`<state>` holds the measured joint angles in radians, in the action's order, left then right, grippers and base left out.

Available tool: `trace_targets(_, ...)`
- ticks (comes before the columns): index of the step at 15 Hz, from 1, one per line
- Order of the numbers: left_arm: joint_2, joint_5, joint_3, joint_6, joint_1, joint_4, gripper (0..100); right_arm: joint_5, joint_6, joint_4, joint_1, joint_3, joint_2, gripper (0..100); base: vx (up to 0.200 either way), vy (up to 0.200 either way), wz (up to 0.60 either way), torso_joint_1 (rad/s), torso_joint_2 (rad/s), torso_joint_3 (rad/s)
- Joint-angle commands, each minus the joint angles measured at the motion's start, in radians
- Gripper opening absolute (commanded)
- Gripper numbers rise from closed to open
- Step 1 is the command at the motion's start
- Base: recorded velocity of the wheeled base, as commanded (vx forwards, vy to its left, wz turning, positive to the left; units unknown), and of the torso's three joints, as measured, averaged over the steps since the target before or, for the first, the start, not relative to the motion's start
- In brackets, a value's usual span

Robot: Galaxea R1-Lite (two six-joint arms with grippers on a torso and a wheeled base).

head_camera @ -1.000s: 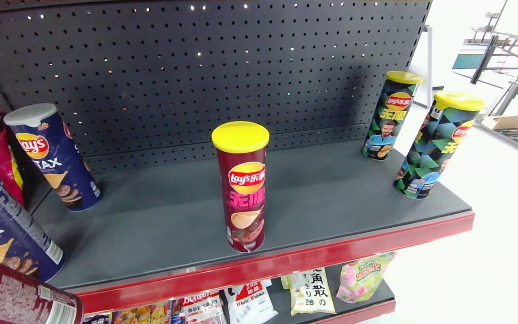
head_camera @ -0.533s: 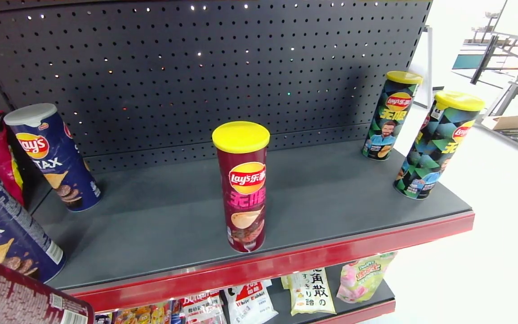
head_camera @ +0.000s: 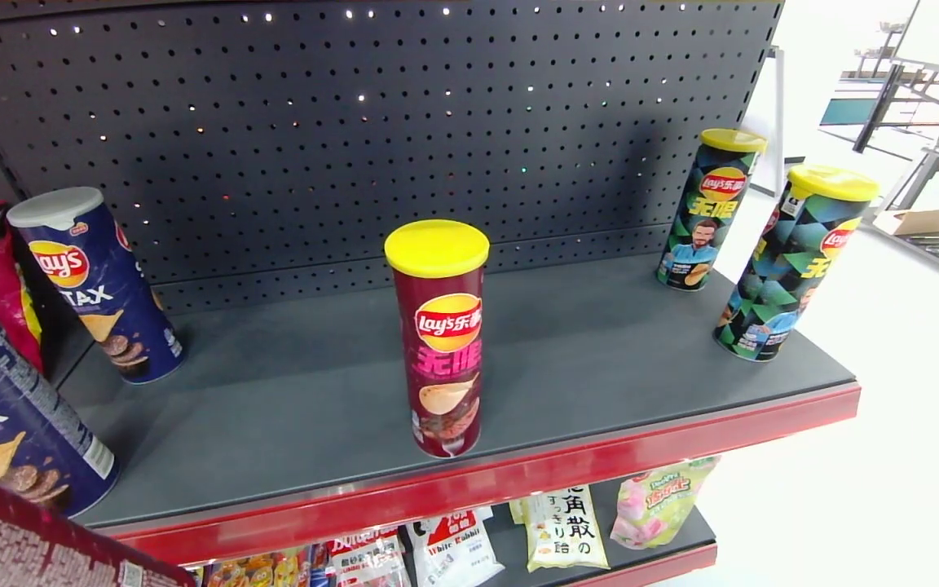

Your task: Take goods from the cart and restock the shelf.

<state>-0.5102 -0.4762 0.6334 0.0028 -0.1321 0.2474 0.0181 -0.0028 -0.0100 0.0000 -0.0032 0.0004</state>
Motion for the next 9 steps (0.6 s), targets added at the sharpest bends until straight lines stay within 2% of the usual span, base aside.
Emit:
trace_targets(1,-0.059,-0.001,-0.004,0.000,0.000,-0.033,0,0.000,0.000,-0.001,0.000,0.000,0.000,100,0.000,0.000,0.00,0.000,0.00,0.000)
trace_targets(2,-0.087,0.001,-0.008,0.002,0.000,-0.071,0,0.000,0.000,-0.001,0.000,0.000,0.000,100,0.000,0.000,0.00,0.000,0.00,0.000)
trace_targets(4,-0.238,0.011,-0.001,0.016,-0.001,-0.257,0,0.000,0.000,-0.001,0.000,0.000,0.000,100,0.000,0.000,0.00,0.000,0.00,0.000)
trace_targets(5,-0.289,0.025,-0.003,0.039,-0.032,-0.297,0,0.000,0.000,-0.001,0.000,0.000,0.000,100,0.000,0.000,0.00,0.000,0.00,0.000)
trace_targets(6,-0.340,0.054,-0.001,0.046,-0.069,-0.323,0,0.000,0.000,-0.001,0.000,0.000,0.000,100,0.000,0.000,0.00,0.000,0.00,0.000)
trace_targets(9,-0.475,0.074,0.025,0.049,-0.118,-0.427,0,0.000,0.000,0.001,0.000,0.000,0.000,100,0.000,0.000,0.00,0.000,0.00,0.000)
